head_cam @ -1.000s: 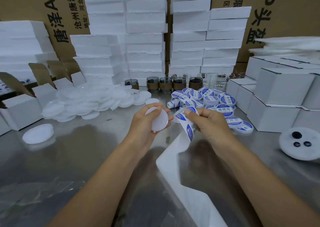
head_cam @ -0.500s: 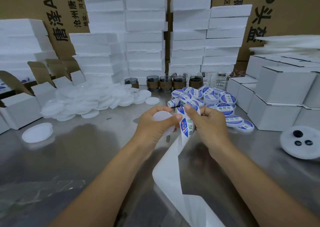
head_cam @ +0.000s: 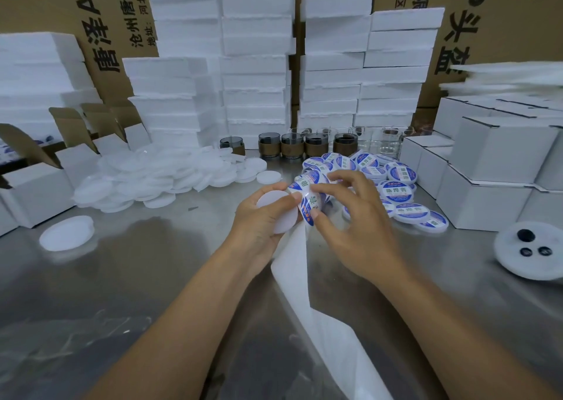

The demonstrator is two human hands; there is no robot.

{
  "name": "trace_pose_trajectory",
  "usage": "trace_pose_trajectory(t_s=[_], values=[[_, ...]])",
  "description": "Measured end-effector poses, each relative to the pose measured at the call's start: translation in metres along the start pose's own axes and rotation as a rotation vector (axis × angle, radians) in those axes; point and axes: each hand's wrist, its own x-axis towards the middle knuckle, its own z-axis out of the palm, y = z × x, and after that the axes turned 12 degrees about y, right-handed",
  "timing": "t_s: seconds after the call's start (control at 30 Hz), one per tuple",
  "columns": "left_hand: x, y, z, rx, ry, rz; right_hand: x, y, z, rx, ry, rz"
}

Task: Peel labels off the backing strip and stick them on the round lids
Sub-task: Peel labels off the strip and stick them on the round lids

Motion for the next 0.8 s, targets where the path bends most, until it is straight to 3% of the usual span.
trace_pose_trajectory(t_s=[0.27,0.5,0.8], values=[[0.0032,-0.001,-0.0031,0.017,-0.081,-0.045,0.0023,-0.0008,-0.0041,-0.045,-0.061,-0.093],[0.0049,-0.0025,-0.0024,0.065,-0.047,-0.039,0.0031,-0.0022,-0.0066,-0.116,-0.067,-0.116],[0.0087,-0.0067,-0.0033,0.121,-0.029,-0.028,0.0023,-0.0046,-0.0069,-0.145,-0.029,-0.044]])
